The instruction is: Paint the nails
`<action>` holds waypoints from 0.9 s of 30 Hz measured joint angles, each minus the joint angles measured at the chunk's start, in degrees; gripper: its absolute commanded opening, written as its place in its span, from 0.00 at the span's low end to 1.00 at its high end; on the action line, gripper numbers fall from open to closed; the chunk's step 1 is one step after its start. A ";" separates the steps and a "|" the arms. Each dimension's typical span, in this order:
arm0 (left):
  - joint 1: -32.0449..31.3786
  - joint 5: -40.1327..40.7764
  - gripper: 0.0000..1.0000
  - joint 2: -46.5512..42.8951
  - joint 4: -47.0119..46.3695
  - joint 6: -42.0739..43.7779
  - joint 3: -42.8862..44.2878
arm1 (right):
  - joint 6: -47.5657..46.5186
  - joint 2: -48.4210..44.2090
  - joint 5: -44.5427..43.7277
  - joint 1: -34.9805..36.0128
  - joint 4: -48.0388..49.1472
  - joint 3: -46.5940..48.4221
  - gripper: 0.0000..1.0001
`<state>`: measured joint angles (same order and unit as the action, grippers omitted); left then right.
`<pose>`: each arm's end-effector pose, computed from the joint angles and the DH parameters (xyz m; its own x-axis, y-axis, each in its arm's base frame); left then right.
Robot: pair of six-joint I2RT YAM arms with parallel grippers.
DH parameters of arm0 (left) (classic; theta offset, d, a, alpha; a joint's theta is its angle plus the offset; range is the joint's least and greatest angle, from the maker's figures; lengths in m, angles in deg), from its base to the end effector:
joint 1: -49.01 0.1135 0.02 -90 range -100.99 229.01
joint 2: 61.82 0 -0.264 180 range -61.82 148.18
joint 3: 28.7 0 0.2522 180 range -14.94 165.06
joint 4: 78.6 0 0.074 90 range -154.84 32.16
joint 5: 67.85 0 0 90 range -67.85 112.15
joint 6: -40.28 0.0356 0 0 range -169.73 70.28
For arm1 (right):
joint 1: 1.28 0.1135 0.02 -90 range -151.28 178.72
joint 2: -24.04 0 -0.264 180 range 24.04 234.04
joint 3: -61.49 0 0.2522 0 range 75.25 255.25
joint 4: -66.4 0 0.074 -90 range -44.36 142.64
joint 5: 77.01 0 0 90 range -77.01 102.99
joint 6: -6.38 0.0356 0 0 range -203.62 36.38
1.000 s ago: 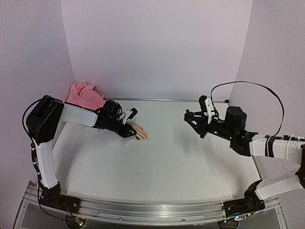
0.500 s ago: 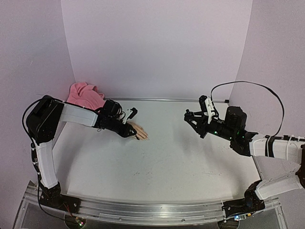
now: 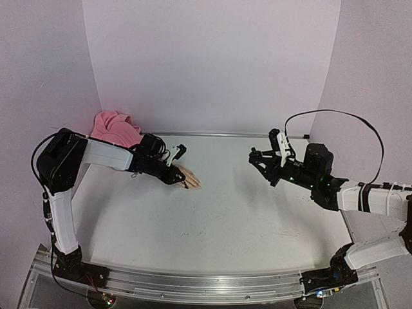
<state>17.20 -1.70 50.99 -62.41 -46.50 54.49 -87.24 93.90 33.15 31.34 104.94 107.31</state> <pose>0.3458 -0.2314 0.1558 -0.5678 0.4127 -0.7122 0.7547 0.6065 -0.2503 0.2153 0.1523 0.2855 0.2602 0.0961 -0.9608 -0.7722 0.6181 -0.1472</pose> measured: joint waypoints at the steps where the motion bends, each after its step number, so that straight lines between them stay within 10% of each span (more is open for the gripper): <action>1: 0.00 0.00 0.00 0.00 -0.02 0.00 0.00 | -0.02 0.00 0.00 -0.02 0.00 0.00 0.00; 27: 0.00 0.07 0.00 0.00 -0.02 1.25 0.00 | 0.22 0.00 0.20 -0.24 0.02 0.00 0.00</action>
<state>17.20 -1.64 50.99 -62.43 -45.26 54.49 -87.02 93.90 33.35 31.10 104.96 107.31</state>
